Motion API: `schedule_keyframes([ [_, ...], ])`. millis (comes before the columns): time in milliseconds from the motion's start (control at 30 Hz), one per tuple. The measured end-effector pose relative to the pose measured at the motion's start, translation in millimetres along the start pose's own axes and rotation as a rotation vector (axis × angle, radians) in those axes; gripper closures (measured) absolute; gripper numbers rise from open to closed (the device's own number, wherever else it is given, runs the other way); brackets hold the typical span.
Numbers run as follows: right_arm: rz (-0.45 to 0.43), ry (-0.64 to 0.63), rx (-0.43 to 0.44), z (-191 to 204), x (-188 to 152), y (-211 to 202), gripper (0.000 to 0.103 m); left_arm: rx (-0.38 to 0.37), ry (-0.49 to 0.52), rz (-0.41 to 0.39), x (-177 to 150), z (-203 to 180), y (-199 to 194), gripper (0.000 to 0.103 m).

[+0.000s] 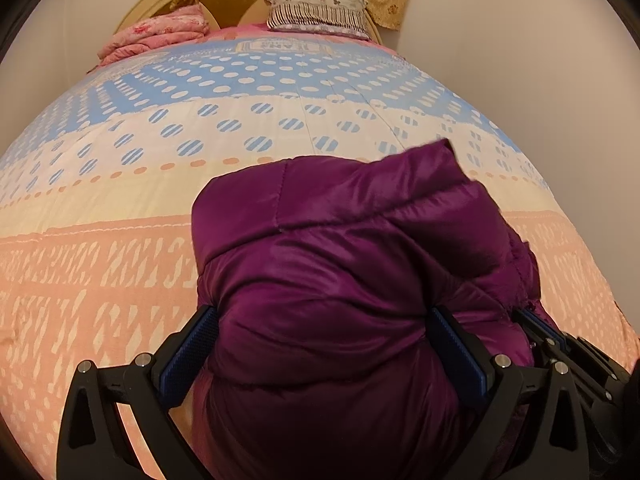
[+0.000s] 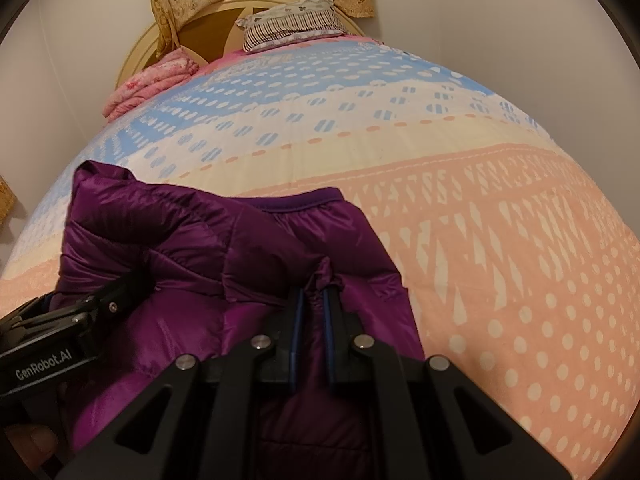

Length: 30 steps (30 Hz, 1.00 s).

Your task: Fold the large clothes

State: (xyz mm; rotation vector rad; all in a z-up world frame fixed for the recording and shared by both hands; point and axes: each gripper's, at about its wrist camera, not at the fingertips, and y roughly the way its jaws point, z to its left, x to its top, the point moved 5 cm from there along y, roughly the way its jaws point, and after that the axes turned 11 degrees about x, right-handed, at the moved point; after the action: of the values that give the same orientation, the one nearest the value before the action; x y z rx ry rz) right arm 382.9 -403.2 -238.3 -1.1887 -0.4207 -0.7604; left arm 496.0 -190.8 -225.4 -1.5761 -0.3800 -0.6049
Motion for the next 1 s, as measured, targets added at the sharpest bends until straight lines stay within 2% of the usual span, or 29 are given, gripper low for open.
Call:
schedule_keyframes([
  [67,-0.017,-0.021,0.013,4.4,-0.1,-14.2,0.078,-0.062,-0.044,0.01,-5.5,12.1,-16.9,0.001],
  [100,-0.04,-0.029,0.023,5.9,-0.8,-25.6,0.061,-0.109,-0.065,-0.001,-10.1,21.1,-27.7,0.001],
  [133,-0.075,-0.037,0.033,6.2,-3.5,-40.9,0.039,-0.129,-0.075,-0.009,-14.6,27.4,-34.9,0.001],
  [200,-0.108,-0.047,-0.028,2.0,-10.0,-55.8,0.018,-0.141,-0.089,-0.015,-30.3,45.3,-51.5,0.001],
  [267,-0.105,-0.038,-0.056,-7.9,-21.2,-62.4,0.018,-0.158,-0.081,-0.033,-41.5,51.7,-61.6,0.001],
  [367,-0.062,0.009,-0.017,-17.4,-34.3,-52.7,0.021,-0.138,-0.039,-0.054,-57.0,49.1,-66.4,0.001],
  [467,-0.049,0.0,-0.008,-12.6,-35.4,-49.0,0.028,-0.11,0.007,-0.051,-68.5,38.5,-59.8,0.001],
  [533,-0.025,0.003,0.025,-8.7,-36.5,-44.4,0.039,-0.11,-0.012,-0.052,-69.5,39.0,-58.0,0.001],
  [667,-0.002,0.072,0.113,-16.7,-42.1,-37.1,0.039,-0.162,-0.026,0.002,-74.1,36.9,-50.8,0.001],
  [800,-0.016,0.097,0.202,-17.4,-48.5,-37.9,0.048,-0.229,-0.007,-0.016,-79.1,28.6,-50.9,0.001],
  [900,-0.022,0.096,0.262,-13.9,-51.9,-39.7,0.064,-0.27,0.003,-0.036,-81.3,21.1,-54.7,0.016],
  [967,-0.028,0.083,0.279,-9.3,-52.2,-42.1,0.07,-0.257,0.037,-0.067,-82.9,16.0,-61.9,0.028],
  [1000,-0.038,0.067,0.274,-5.6,-52.5,-44.5,0.073,-0.24,0.062,-0.093,-83.8,13.1,-68.3,0.038],
])
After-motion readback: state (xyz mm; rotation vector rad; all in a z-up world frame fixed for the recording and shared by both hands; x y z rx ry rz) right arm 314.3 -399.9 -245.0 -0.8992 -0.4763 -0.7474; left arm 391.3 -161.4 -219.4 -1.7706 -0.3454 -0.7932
